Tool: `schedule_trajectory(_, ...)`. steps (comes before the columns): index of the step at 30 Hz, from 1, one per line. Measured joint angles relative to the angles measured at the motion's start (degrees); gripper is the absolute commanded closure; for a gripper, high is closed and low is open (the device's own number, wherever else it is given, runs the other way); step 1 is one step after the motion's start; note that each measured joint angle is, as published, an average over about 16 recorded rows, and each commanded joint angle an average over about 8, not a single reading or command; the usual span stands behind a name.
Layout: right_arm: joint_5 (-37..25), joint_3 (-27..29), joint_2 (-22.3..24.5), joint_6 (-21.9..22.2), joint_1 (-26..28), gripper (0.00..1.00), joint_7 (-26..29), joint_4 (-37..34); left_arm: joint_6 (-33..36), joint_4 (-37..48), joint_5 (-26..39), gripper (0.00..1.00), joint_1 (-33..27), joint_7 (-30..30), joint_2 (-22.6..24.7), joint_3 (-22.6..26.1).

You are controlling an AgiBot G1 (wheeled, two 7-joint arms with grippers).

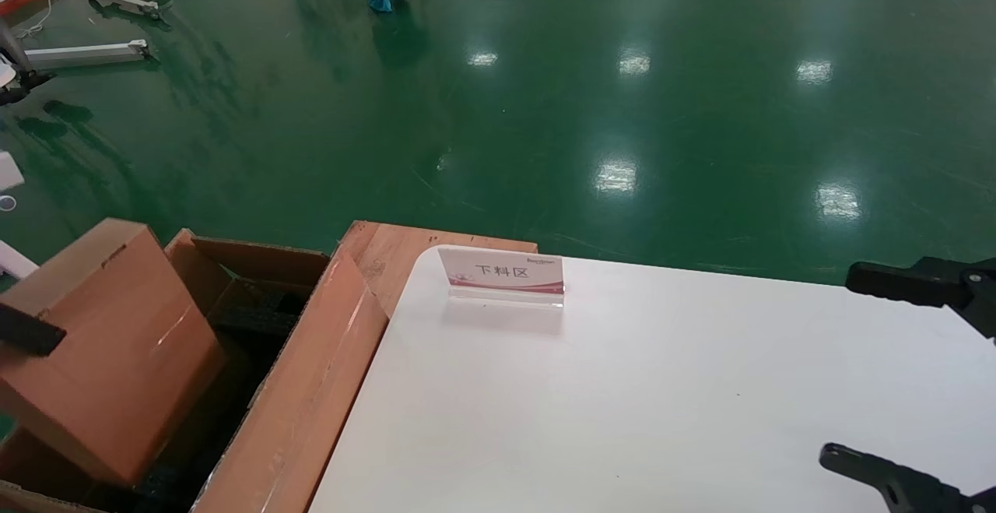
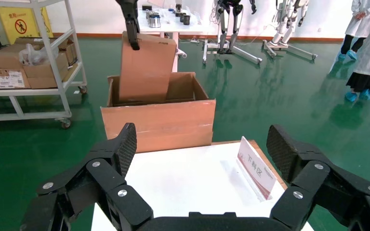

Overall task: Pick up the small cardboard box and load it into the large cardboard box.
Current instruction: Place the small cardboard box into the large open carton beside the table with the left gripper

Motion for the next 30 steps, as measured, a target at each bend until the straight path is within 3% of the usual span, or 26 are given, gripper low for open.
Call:
schedule_trajectory(14, 0.0, 0.0, 0.0, 0.0, 0.0, 0.00, 0.0, 0.0, -0.1, -9.4, 8.3, 1.00, 0.6, -5.7, -8.4, -7.2)
schedule_trajectory(30, 0.1, -0.1, 0.0, 0.0, 0.0, 0.00, 0.0, 0.0, 0.1, -24.2, 29.2, 1.00, 3.4, -12.5, -21.1, -27.4)
